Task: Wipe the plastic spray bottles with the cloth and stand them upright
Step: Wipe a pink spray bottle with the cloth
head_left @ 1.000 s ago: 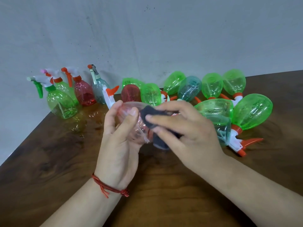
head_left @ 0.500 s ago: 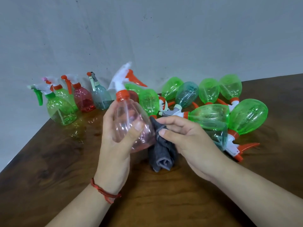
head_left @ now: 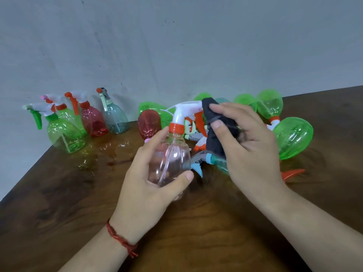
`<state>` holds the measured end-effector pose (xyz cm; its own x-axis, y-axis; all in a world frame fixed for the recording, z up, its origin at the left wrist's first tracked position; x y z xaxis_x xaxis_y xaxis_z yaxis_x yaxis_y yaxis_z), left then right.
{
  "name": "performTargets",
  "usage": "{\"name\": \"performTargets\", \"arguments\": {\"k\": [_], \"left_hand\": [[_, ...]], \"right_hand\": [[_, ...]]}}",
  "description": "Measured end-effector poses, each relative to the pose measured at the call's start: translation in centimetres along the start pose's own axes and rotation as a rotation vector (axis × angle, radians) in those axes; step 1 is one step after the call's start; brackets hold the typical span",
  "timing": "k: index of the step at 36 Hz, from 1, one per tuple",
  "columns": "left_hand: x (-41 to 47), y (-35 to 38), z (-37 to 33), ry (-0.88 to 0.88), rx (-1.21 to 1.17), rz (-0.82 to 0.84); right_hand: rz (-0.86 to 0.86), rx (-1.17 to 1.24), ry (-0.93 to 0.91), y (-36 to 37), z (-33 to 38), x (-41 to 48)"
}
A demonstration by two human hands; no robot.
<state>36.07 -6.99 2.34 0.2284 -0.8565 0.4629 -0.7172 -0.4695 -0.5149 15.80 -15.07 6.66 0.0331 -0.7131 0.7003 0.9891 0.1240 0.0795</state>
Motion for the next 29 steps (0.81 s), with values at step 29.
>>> {"name": "performTargets", "arguments": {"k": [29], "left_hand": [[-0.9,1.3,-0.7,0.017,-0.059,0.047]], "right_hand": [[0.155,-0.422,-0.254,0.4,0.8,0.6]]}}
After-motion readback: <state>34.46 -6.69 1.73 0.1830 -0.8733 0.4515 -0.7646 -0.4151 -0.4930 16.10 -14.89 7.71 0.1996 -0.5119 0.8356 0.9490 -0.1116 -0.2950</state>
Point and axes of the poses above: each hand's wrist, its own x-axis towards the middle knuckle, its own y-axis out of the palm, z = x × y, the point moved 9 cm from there along x, towards the middle knuckle, and after that the axes turned 14 degrees about x, right-handed, at the moved point
